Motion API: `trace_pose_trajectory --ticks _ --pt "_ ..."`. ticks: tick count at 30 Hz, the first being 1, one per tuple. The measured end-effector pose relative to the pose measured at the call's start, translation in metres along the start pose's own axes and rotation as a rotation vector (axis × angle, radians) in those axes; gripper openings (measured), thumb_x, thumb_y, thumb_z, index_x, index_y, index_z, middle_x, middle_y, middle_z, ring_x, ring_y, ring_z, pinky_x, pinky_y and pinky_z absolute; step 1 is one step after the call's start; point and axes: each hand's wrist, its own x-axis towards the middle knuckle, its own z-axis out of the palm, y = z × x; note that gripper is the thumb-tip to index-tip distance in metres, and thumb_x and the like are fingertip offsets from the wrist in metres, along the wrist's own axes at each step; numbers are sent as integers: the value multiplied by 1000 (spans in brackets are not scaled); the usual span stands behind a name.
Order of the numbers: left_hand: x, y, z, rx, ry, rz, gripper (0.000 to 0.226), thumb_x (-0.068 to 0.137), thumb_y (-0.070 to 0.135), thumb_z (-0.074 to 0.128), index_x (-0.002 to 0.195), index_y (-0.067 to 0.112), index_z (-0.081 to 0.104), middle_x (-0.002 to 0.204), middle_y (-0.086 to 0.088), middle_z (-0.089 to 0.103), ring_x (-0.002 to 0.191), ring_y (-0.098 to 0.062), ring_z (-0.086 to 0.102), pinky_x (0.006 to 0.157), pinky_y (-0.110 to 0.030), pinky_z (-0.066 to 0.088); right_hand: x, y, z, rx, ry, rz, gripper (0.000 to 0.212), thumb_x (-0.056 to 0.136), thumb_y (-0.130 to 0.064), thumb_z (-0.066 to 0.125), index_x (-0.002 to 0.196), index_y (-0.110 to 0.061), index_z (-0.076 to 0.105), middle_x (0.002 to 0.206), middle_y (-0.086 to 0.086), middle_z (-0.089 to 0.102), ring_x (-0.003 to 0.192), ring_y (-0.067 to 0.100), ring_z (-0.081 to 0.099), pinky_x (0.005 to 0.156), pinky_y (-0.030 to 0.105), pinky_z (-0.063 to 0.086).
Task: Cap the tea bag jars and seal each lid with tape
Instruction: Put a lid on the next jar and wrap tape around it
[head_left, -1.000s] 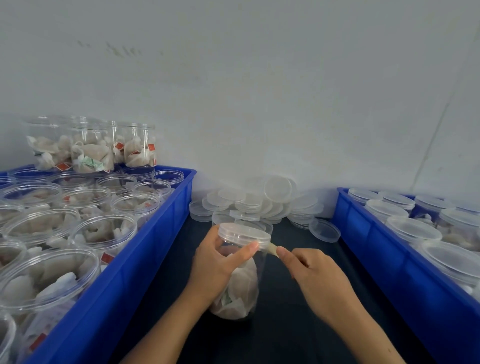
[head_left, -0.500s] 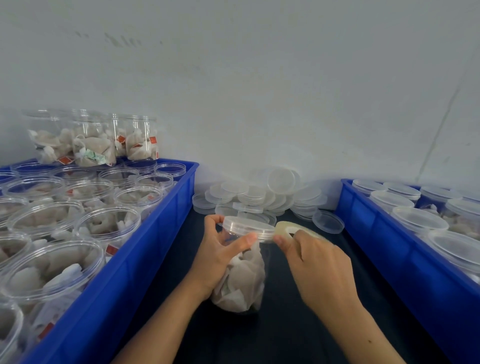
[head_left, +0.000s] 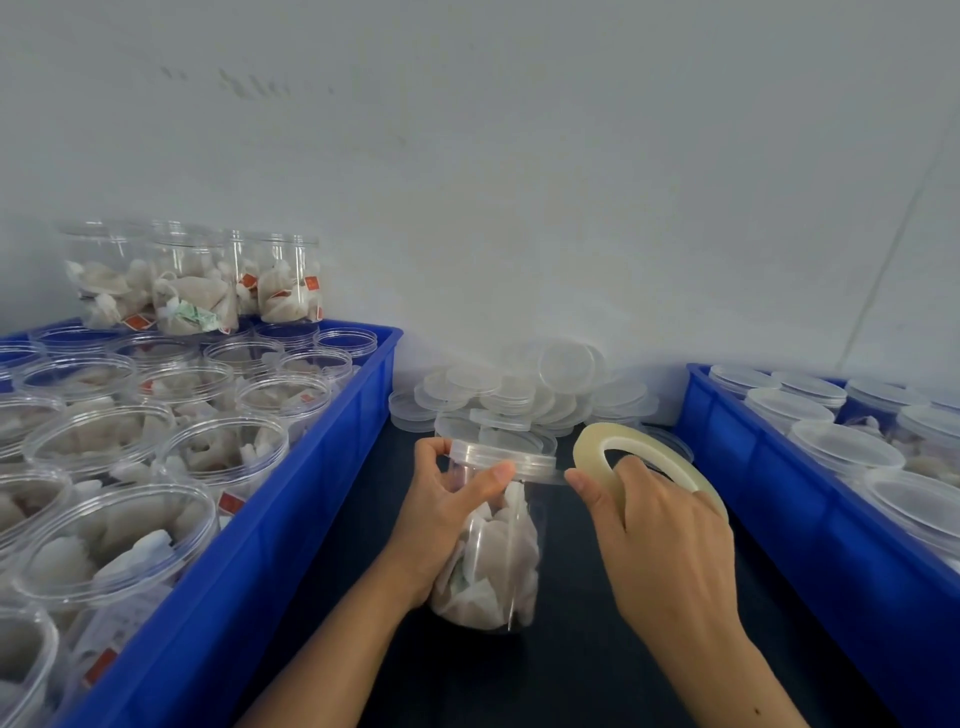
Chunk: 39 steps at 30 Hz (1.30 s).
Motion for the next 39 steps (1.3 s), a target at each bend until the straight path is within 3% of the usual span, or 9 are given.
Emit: trace_pose_trajectory --ticks 6,12,18,22,28,30,34,37,39 --pt "1 -1 1 26 -11 3 78 62 48 82 118 15 38 91 11 74 81 -14 72 67 -20 55 -3 -1 -7 18 101 7 44 87 -52 39 61 -17 43 46 -10 37 38 9 35 51 28 32" --pt "0 -2 -3 -10 -33 -20 75 63 43 80 119 15 39 95 9 74 90 -18 72 70 -26 57 3 0 5 0 -78 44 57 79 -66 6 71 -23 42 54 -11 38 49 4 39 61 26 37" --pt "-1 1 -3 -45 -79 -26 79 57 44 79 118 13 39 95 6 74 86 -17 72 68 -26 56 4 0 9 33 -177 60 53 75 -69 -1 67 -27 30 58 -8 41 50 6 40 52 20 33" --pt "-5 2 -4 -60 -129 -46 76 58 47 74 117 15 39 94 11 73 85 -12 72 67 -23 56 3 -2 13 156 -249 99 58 76 -67 4 91 -25 41 66 -6 48 58 8 49 53 21 38" --pt "-5 3 -1 -32 -106 -19 71 60 44 76 114 11 43 109 -5 70 104 -22 68 83 -34 57 -2 1 16 409 -317 145 41 98 -48 28 137 -39 21 61 -9 51 51 5 49 48 20 31" --pt "-5 4 0 27 -75 11 70 59 46 77 112 11 49 114 -9 66 109 -25 64 96 -43 52 -3 4 15 489 -365 135 42 101 -41 30 141 -49 21 50 -12 52 43 2 46 46 16 30" --pt "-6 7 0 130 -44 35 59 66 53 73 108 14 59 113 -17 63 109 -34 61 100 -53 47 -6 2 18 628 -376 177 37 102 -37 31 135 -53 38 50 -14 49 44 0 43 47 14 38" --pt "-8 7 6 263 68 126 40 82 59 62 114 35 61 112 -2 65 105 -14 63 98 -39 50 -8 -3 21 677 -326 224 37 102 -38 32 136 -50 40 63 -19 56 57 -7 54 52 9 38" --pt "-10 7 12 399 195 202 45 82 59 49 122 40 57 107 10 67 99 -4 65 91 -30 51 -9 -7 22 693 -301 238 39 102 -38 30 139 -48 38 70 -17 53 55 -8 54 51 10 35"
